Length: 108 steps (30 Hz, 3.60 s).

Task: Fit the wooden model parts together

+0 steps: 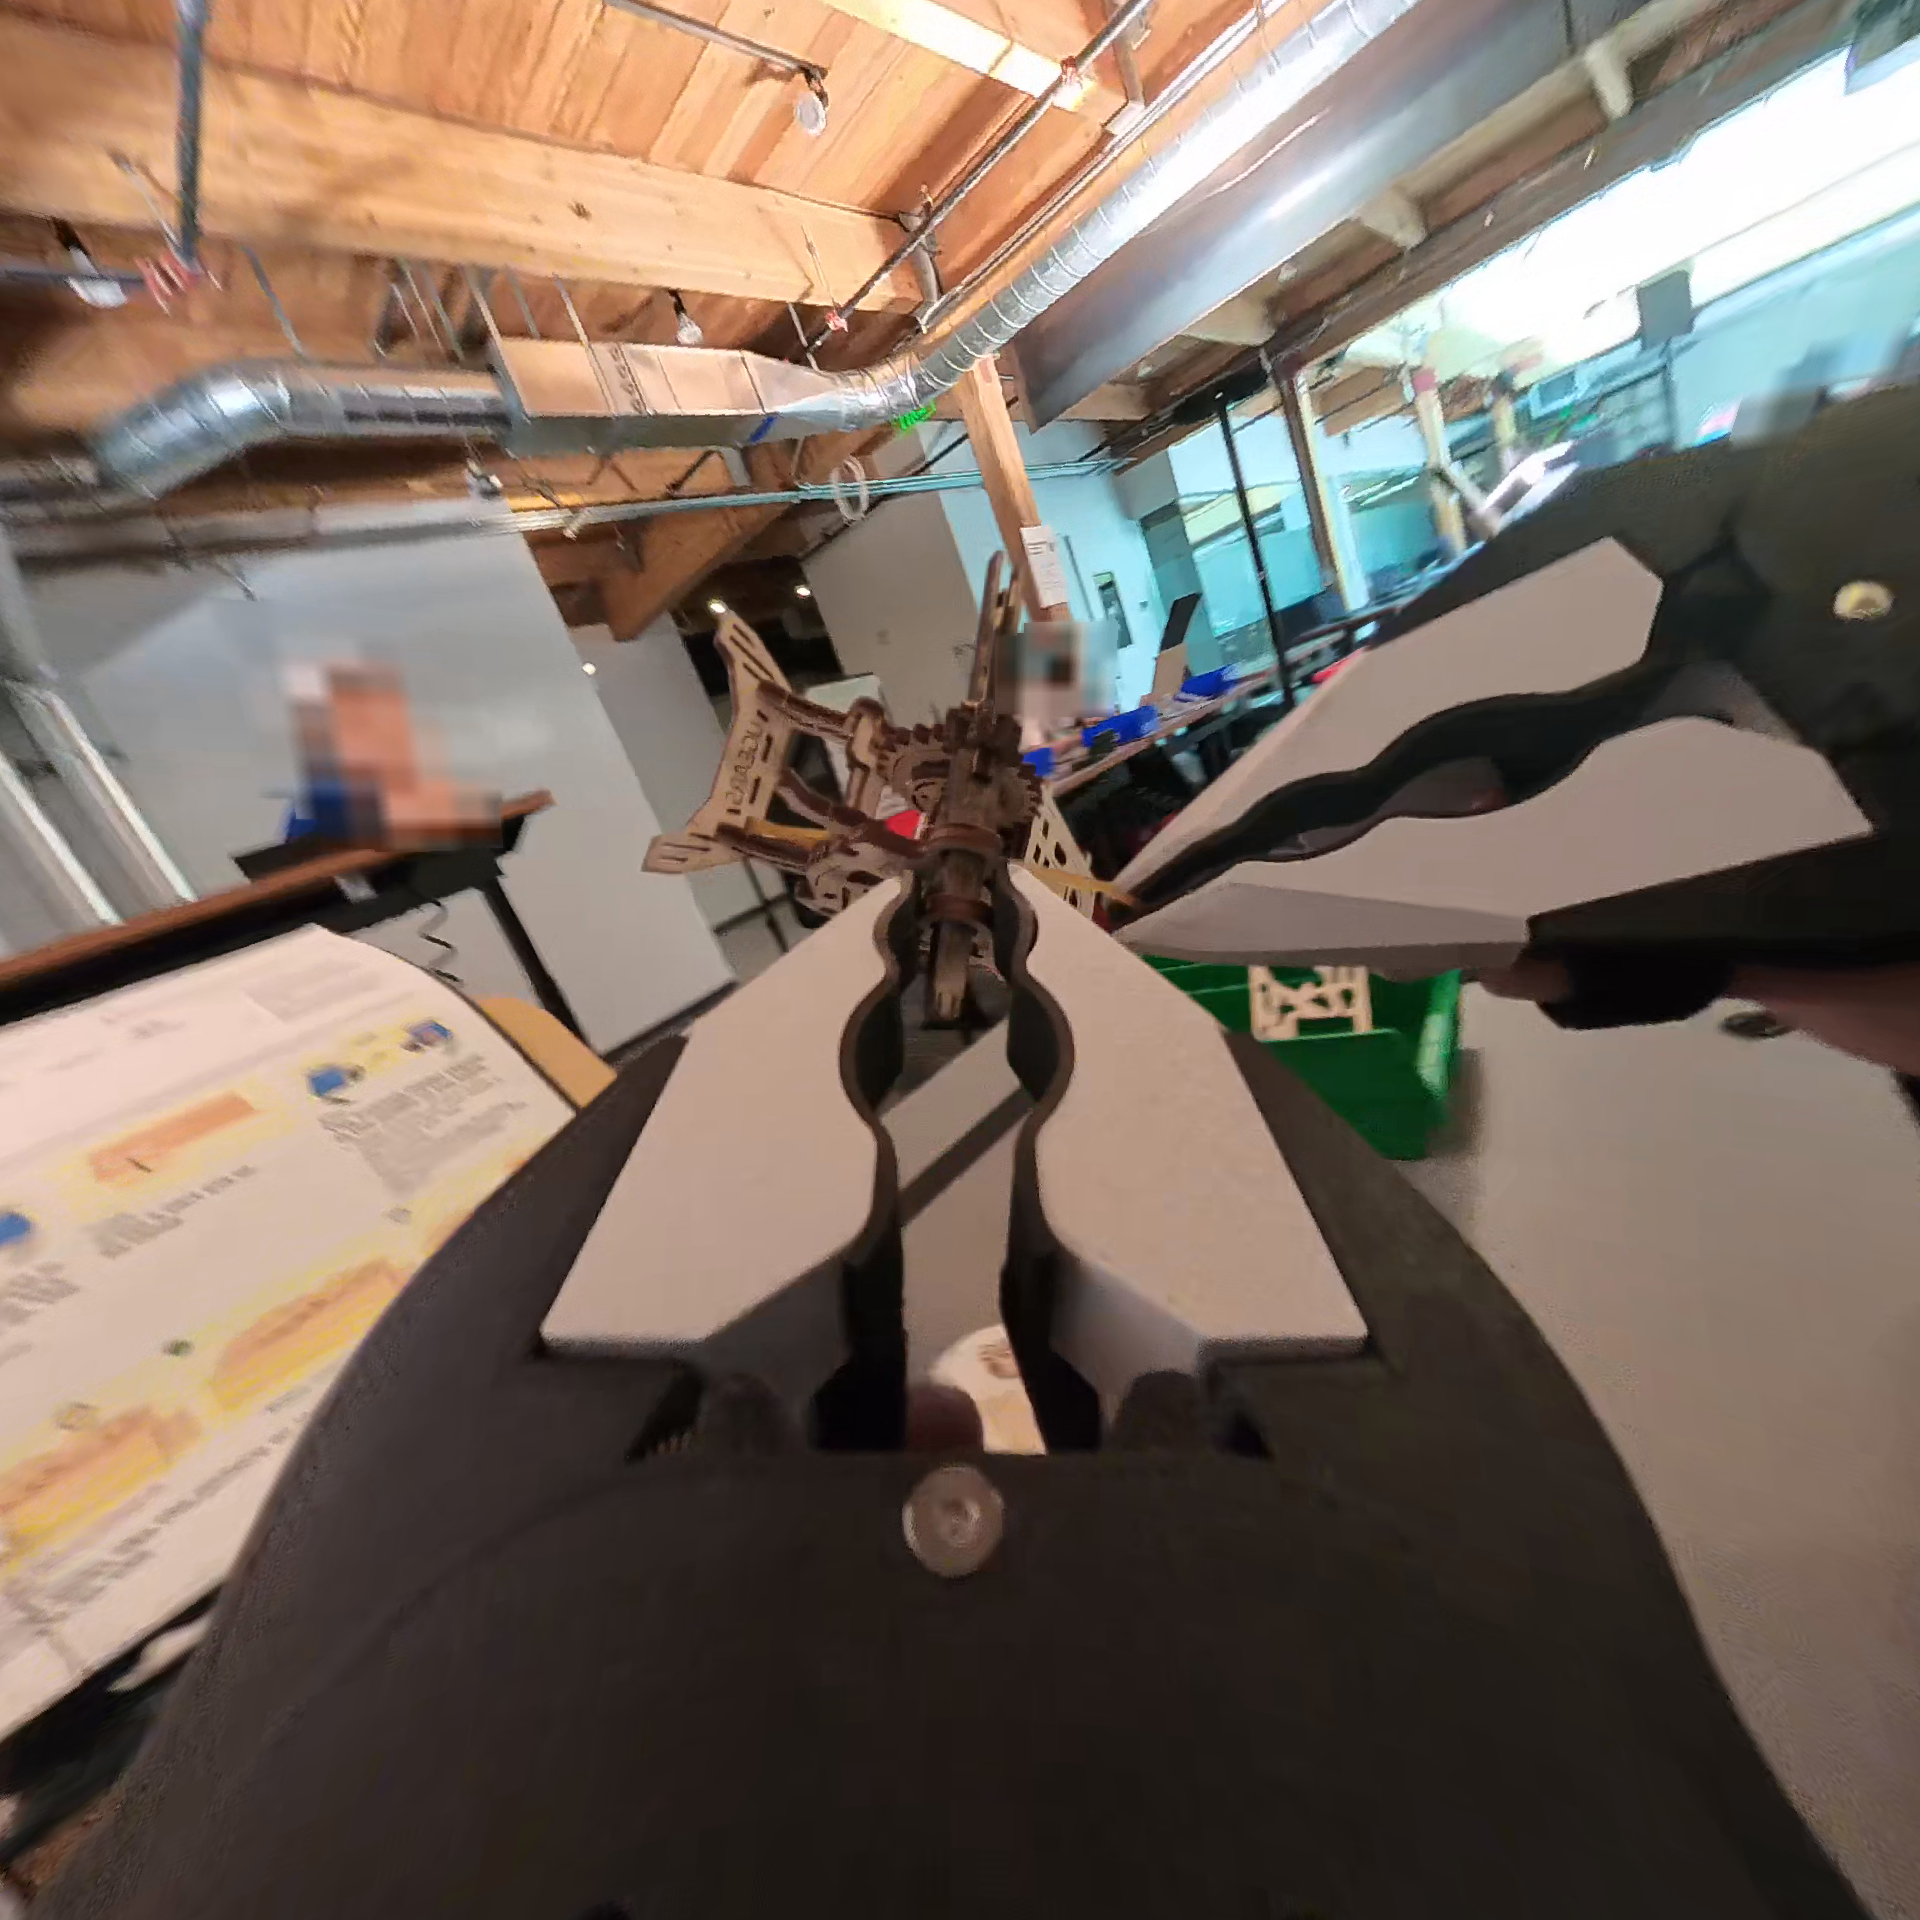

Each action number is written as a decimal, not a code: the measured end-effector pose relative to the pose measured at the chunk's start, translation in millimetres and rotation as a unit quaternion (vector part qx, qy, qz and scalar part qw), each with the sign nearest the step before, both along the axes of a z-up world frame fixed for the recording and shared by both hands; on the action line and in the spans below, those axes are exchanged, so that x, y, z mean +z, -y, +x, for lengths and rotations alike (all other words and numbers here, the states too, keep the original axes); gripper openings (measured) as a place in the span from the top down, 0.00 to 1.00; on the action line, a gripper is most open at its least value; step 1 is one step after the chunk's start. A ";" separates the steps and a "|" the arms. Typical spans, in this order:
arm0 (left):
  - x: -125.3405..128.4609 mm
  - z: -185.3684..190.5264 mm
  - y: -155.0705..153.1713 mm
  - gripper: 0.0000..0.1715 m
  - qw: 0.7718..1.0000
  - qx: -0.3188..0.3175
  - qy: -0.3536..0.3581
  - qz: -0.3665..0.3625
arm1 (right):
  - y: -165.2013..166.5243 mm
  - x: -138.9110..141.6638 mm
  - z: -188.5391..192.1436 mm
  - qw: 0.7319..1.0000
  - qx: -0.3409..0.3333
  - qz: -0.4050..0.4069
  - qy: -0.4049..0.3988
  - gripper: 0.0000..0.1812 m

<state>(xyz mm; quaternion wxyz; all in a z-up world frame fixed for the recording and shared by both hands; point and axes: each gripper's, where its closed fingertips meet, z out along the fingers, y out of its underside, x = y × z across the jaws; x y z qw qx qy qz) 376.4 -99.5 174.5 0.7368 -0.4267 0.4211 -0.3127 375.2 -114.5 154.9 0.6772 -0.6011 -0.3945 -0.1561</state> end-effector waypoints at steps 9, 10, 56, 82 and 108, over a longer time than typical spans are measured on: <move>10.7 -13.3 5.0 0.94 0.988 0.074 -0.027 0.134 | -4.2 -0.2 -4.6 0.999 0.009 -0.022 -0.046 0.95; 11.6 -15.2 5.3 0.94 0.986 0.078 -0.028 0.144 | -4.4 0.3 -4.9 0.998 0.010 -0.023 -0.051 0.94; 6.4 -22.9 20.8 0.94 0.985 0.012 0.001 0.169 | -11.5 39.5 -23.6 0.995 0.073 0.010 -0.066 0.88; 0.2 -28.3 -19.0 0.94 0.999 -0.010 0.026 0.043 | -23.1 34.4 2.5 0.981 0.073 -0.017 -0.180 0.88; -142.9 15.3 -19.5 0.94 0.959 -0.139 -0.073 -0.235 | -13.1 64.4 96.9 0.712 0.217 -0.150 -0.651 0.88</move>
